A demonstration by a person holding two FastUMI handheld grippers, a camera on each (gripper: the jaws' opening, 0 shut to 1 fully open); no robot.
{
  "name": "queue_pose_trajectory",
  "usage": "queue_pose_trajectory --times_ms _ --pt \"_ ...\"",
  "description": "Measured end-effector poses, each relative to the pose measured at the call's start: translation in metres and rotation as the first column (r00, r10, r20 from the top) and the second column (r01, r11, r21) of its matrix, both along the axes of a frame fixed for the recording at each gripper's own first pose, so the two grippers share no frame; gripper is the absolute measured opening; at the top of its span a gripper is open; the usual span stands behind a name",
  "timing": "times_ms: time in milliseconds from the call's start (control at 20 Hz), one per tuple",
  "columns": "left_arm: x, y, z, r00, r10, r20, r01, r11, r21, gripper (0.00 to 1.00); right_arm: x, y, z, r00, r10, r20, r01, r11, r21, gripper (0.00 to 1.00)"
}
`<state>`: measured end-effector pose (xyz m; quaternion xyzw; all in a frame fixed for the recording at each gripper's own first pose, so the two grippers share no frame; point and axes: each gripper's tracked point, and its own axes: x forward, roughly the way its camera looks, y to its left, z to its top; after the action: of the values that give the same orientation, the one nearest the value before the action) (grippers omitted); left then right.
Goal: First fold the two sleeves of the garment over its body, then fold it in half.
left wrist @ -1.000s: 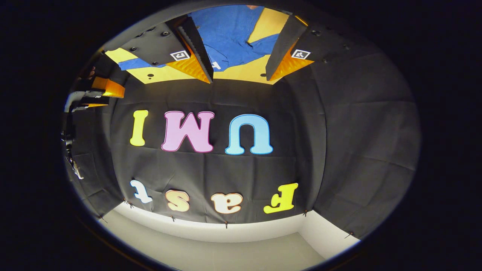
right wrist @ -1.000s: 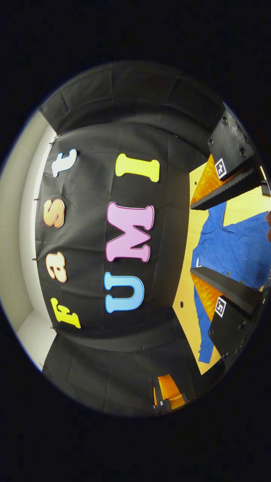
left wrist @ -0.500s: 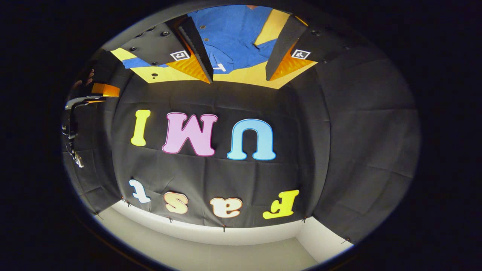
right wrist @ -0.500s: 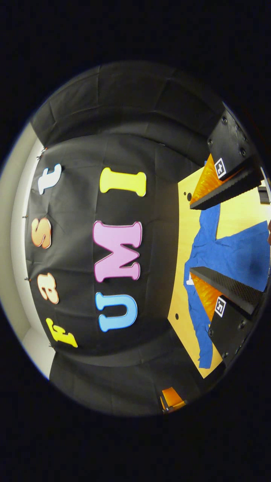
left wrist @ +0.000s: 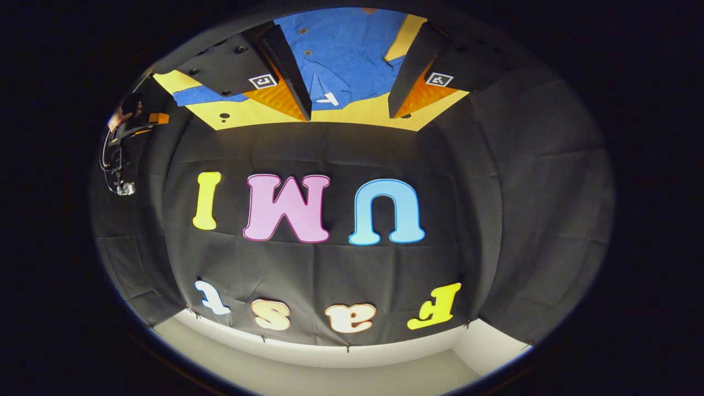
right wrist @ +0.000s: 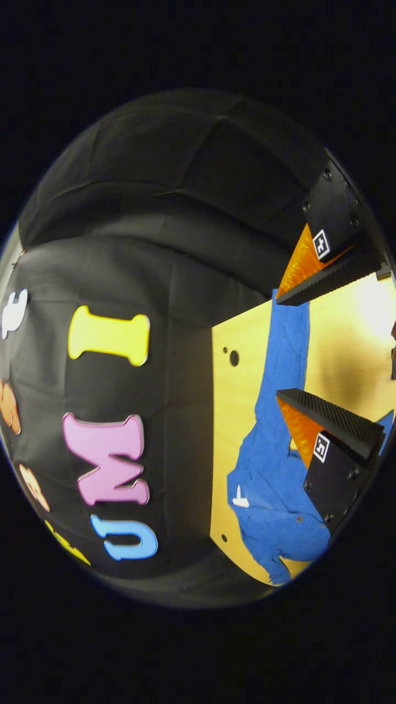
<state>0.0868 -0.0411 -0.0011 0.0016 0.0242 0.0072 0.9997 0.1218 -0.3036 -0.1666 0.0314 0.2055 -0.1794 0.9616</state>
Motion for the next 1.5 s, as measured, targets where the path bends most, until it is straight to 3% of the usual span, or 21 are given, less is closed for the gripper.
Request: queue_pose_trajectory --times_ms 150,350,500,750,850,900,950,1000,1150,1350,1500 --pt "0.028 -0.021 -0.003 1.0 0.005 -0.015 -0.006 1.0 -0.015 0.8 0.027 -0.041 -0.057 0.995 -0.057 -0.086 0.066 0.992 0.106 0.98" --pt "0.055 -0.042 -0.013 0.998 0.019 -0.065 -0.017 0.999 0.031 0.8 0.043 -0.092 -0.129 0.959 -0.127 -0.253 0.165 0.977 0.136 0.98" --pt "0.064 -0.064 -0.028 0.993 -0.006 -0.121 0.007 1.0 0.013 0.8 0.052 -0.106 -0.154 0.939 -0.166 -0.303 0.235 0.949 0.211 0.98" --pt "0.081 -0.082 -0.024 0.992 -0.006 -0.126 0.013 0.998 0.054 0.8 0.054 -0.124 -0.193 0.895 -0.194 -0.401 0.303 0.926 0.228 0.98" --pt "0.086 -0.088 -0.023 0.992 -0.014 -0.124 0.023 0.997 0.072 0.8 0.067 -0.135 -0.189 0.915 -0.19 -0.356 0.279 0.935 0.219 0.98" --pt "0.087 -0.09 -0.024 0.992 -0.019 -0.125 0.029 0.997 0.074 0.8 0.06 -0.132 -0.191 0.904 -0.191 -0.383 0.287 0.934 0.211 0.81" --pt "0.089 -0.094 -0.025 0.991 -0.03 -0.129 0.039 0.997 0.072 0.8 0.067 -0.13 -0.187 0.913 -0.19 -0.36 0.279 0.936 0.215 0.81" --pt "0.095 -0.102 -0.025 0.99 -0.04 -0.132 0.049 0.996 0.068 0.8 0.071 -0.127 -0.187 0.915 -0.173 -0.365 0.269 0.935 0.231 0.75" --pt "0.1 -0.113 -0.019 0.989 -0.084 -0.124 0.092 0.994 0.059 0.8 0.072 -0.126 -0.183 0.914 -0.186 -0.36 0.285 0.927 0.244 0.07" --pt "0.098 -0.102 -0.012 0.991 -0.088 -0.1 0.096 0.992 0.076 0.8 0.077 -0.121 -0.167 0.928 -0.195 -0.317 0.263 0.947 0.186 0.05" --pt "0.094 -0.085 -0.024 0.988 -0.094 -0.124 0.098 0.995 0.024 0.8 0.082 -0.105 -0.131 0.947 -0.193 -0.258 0.237 0.96 0.151 0.05"
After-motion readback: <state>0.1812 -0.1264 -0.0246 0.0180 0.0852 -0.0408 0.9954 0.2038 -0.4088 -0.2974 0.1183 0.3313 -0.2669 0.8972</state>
